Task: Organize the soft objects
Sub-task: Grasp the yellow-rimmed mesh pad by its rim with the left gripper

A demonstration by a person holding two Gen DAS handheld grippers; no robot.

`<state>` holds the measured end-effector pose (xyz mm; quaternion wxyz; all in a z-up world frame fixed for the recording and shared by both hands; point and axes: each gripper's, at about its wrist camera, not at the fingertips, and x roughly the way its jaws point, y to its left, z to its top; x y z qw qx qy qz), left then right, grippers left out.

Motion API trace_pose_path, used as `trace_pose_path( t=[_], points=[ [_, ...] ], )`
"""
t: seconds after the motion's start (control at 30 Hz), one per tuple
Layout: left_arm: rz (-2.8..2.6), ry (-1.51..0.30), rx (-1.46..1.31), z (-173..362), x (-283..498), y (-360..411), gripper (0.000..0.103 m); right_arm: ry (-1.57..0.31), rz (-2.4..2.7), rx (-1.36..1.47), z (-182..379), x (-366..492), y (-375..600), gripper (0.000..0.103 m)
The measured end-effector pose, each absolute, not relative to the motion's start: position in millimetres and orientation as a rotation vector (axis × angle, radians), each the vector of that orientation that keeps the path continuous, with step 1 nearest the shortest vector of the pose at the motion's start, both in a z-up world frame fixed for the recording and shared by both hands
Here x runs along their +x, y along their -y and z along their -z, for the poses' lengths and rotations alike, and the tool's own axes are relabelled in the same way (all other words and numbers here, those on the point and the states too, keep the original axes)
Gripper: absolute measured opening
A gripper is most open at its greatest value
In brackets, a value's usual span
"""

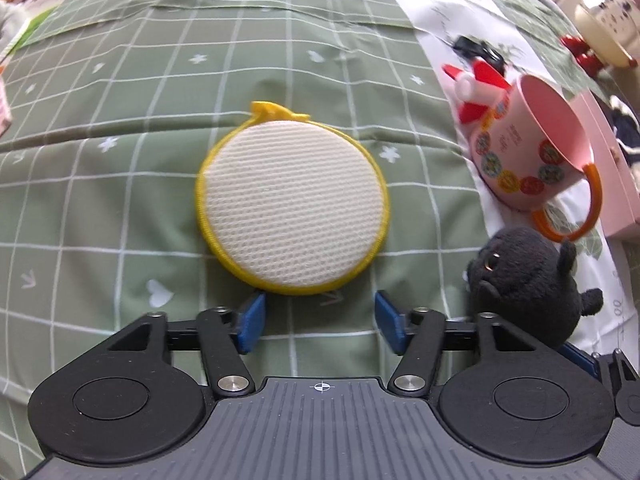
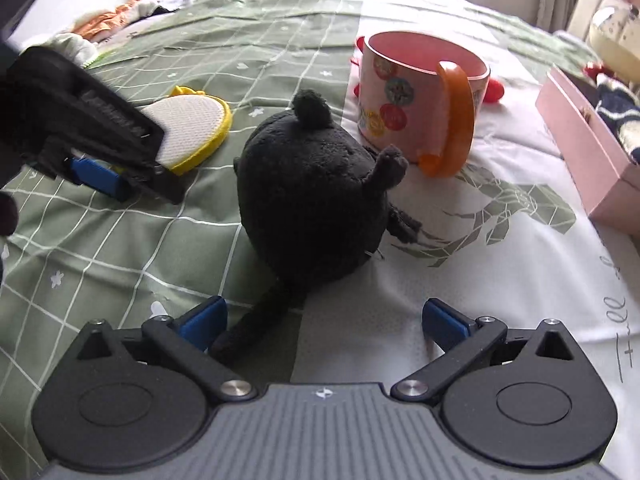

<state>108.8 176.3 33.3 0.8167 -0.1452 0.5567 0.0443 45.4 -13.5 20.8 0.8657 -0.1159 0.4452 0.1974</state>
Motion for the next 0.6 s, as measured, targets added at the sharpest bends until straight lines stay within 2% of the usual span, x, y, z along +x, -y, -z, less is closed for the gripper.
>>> trace_pose_path(
  t=[0.1, 0.17, 0.23, 0.33, 0.47, 0.6],
  points=[
    [-0.079, -1.195, -0.305, -31, 113, -170, 0.082, -0.889, -0.429, -0.245, -17, 39, 18, 0.103],
    [-0.078, -1.2, -0.295, -30, 113, -167, 0.082, -0.856, -0.441, -0.242, -16, 33, 21, 0.103],
    [-0.077, -1.2, -0.312, -33, 109, -168, 0.08, -0.828, -0.445, -0.23, -14, 28, 25, 0.103],
    [-0.099, -1.158, -0.323, -46, 96, -169, 0.071, -0.791, -0.445, -0.222, -11, 24, 27, 0.103],
    [-0.166, -1.058, -0.282, -66, 81, -181, 0.071, -0.775, -0.448, -0.214, -10, 20, 28, 0.103],
    [-0.225, -1.042, -0.356, -61, 95, -210, 0.071, -0.757, -0.447, -0.21, -9, 16, 30, 0.103]
  ],
)
